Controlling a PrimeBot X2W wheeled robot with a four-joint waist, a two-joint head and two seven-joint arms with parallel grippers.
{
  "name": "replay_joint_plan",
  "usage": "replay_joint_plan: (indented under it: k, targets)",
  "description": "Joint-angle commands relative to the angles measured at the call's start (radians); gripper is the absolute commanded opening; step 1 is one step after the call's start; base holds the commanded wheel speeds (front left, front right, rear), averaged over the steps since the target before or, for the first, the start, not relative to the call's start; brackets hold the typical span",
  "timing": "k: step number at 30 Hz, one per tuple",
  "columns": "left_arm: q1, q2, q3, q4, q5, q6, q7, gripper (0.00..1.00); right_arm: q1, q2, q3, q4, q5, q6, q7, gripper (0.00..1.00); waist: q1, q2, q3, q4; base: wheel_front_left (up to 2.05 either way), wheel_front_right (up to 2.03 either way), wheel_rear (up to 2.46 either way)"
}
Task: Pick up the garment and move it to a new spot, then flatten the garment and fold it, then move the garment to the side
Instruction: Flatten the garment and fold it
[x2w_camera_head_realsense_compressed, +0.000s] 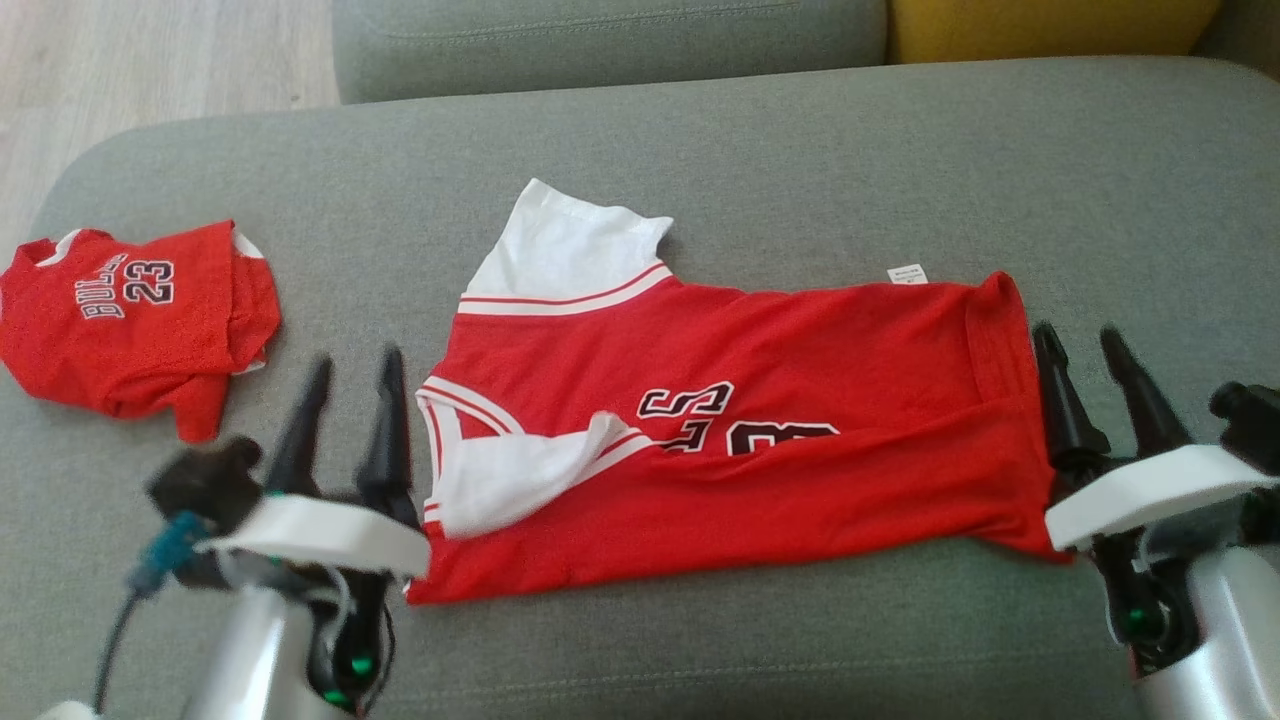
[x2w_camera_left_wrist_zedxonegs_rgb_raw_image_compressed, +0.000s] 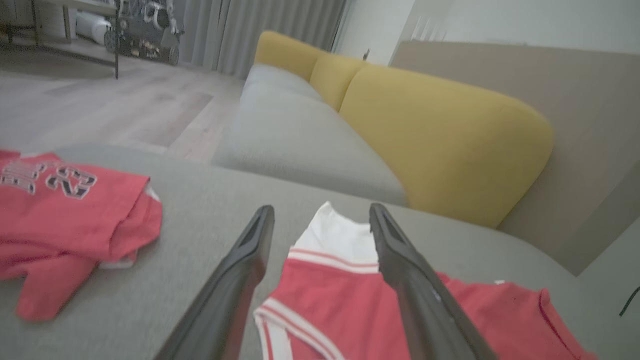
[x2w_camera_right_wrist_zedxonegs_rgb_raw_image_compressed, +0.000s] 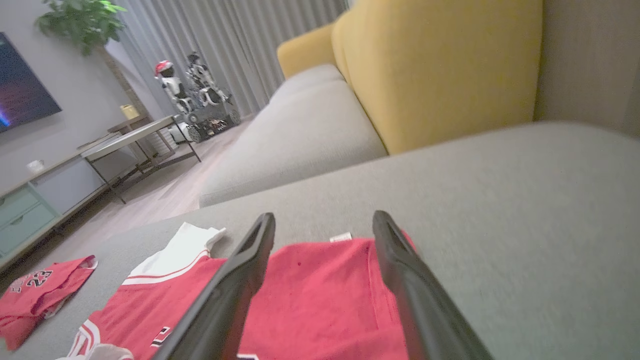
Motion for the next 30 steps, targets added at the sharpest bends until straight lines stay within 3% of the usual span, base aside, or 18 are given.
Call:
replay_joint_plan:
  k: [1, 6, 10, 16, 20, 30]
  targets:
    - [-0.041, 0.0, 0.062, -0.104, 0.01, -0.012, -0.012, 1.0, -0.009, -0.043, 0.056, -0.065, -0.065, 0.008, -0.087, 1.0, 0.0, 0.0, 0.002, -0.002, 0.0, 0.0, 0.0]
    - [-0.012, -0.008, 0.088, -0.188, 0.047, -0.01, -0.012, 1.0, 0.009, -0.011, 0.114, -0.082, -0.168, 0.008, -0.246, 1.0, 0.0, 0.0, 0.014, -0.008, 0.0, 0.0, 0.0]
    - [-0.045, -0.009, 0.053, -0.17, 0.082, -0.002, -0.012, 1.0, 0.007, 0.024, 0.133, -0.06, -0.187, 0.008, -0.27, 1.0, 0.0, 0.0, 0.042, -0.016, 0.0, 0.0, 0.0]
    - [-0.151, 0.006, 0.036, -0.039, 0.14, -0.003, -0.012, 1.0, -0.039, 0.034, 0.166, -0.051, -0.205, 0.008, -0.277, 1.0, 0.0, 0.0, 0.087, -0.054, 0.0, 0.0, 0.0]
    - [-0.286, 0.061, 0.018, 0.084, 0.164, -0.02, 0.044, 1.0, -0.089, 0.049, 0.173, -0.054, -0.213, 0.008, -0.277, 1.0, 0.0, 0.0, 0.144, -0.101, 0.0, 0.0, 0.0]
    - [-0.653, 0.25, -0.068, 0.34, 0.136, -0.057, 0.354, 1.0, -0.236, 0.085, 0.263, -0.05, -0.232, 0.008, -0.253, 1.0, 0.0, 0.0, 0.297, -0.245, 0.0, 0.0, 0.0]
